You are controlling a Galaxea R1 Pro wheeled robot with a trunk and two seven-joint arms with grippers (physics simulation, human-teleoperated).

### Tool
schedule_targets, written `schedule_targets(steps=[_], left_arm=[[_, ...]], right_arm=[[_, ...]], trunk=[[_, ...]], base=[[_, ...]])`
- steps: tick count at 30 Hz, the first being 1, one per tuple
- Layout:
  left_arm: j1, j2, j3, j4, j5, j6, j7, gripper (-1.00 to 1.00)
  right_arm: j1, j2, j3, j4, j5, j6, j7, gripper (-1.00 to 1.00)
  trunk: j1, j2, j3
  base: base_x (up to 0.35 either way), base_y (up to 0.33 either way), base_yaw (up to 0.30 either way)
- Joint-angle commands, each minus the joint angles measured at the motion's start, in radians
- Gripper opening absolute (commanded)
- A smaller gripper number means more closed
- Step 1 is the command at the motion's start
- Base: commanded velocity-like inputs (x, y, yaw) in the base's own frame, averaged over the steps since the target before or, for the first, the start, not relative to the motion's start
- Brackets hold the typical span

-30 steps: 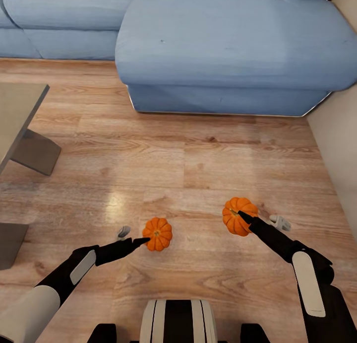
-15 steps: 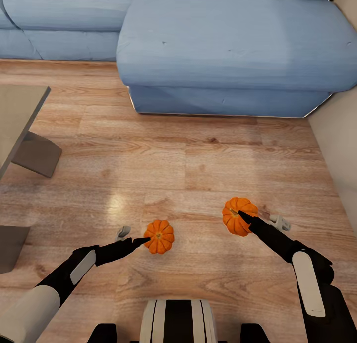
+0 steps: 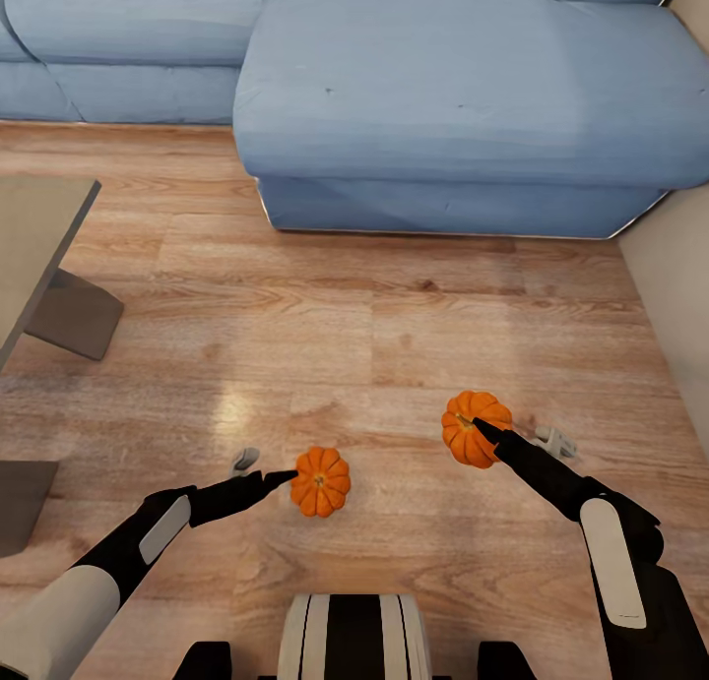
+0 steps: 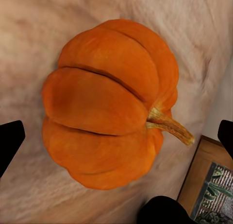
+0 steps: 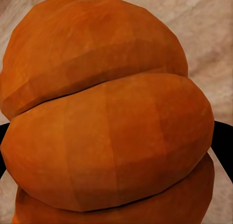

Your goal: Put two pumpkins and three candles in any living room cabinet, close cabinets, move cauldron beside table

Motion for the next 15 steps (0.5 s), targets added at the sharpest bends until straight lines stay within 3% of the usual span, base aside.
schedule_targets(steps=[1,15], left_arm=[[-0.001,0.001,-0.005,0.0,0.011,0.007,0.002,1.0],[-0.001,0.001,-0.004,0.002,0.011,0.007,0.004,1.0]], right_arm=[[-0.001,0.0,-0.002,0.0,0.0,0.006,0.01,-1.0],[-0.001,0.0,-0.002,0.0,0.0,0.006,0.01,-1.0]], trunk=[[0.0,0.0,-0.001],[0.0,0.0,-0.004]], base=[[0.039,0.021,0.0],[0.011,0.008,0.0]])
